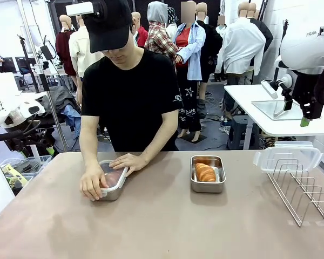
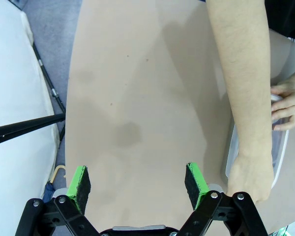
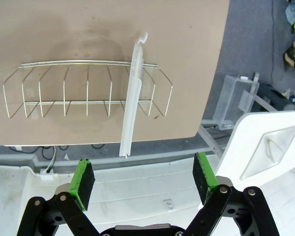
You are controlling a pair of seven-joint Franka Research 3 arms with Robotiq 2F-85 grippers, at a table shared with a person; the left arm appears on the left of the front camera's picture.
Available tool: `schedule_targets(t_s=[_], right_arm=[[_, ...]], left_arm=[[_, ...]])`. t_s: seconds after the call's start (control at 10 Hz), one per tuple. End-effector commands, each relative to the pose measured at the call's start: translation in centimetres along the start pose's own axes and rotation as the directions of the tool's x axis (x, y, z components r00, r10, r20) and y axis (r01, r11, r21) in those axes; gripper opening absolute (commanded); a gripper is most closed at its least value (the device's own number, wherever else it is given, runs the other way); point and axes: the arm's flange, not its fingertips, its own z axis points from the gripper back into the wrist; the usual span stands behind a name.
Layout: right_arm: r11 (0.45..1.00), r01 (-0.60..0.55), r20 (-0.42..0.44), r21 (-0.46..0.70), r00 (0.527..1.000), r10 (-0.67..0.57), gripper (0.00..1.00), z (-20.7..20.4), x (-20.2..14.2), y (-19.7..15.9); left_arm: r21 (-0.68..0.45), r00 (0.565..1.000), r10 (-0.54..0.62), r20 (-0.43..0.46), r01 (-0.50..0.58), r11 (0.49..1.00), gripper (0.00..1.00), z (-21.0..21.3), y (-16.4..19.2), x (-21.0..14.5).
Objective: Place the bread in airtight containers.
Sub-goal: Pick up one Airtight Container lid and hand it to the human.
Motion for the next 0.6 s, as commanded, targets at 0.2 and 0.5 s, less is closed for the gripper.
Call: schedule_targets(t_s=[0.2,0.5], right_arm=[[1.0,-0.019,-0.013,0.007,1.0,0.019,1.0,0.02,-0.14,0.19],[1.0,-0.019,-0.013,0.007,1.0,0.019,1.0,0.02,-0.14,0.19]], left_arm=[[0.023,1.0,0.013,-0.01,-0.013,1.0,1.0,0.15,-0.02,-0.02],[0.023,1.0,0.013,-0.01,-0.013,1.0,1.0,0.15,-0.02,-0.02]])
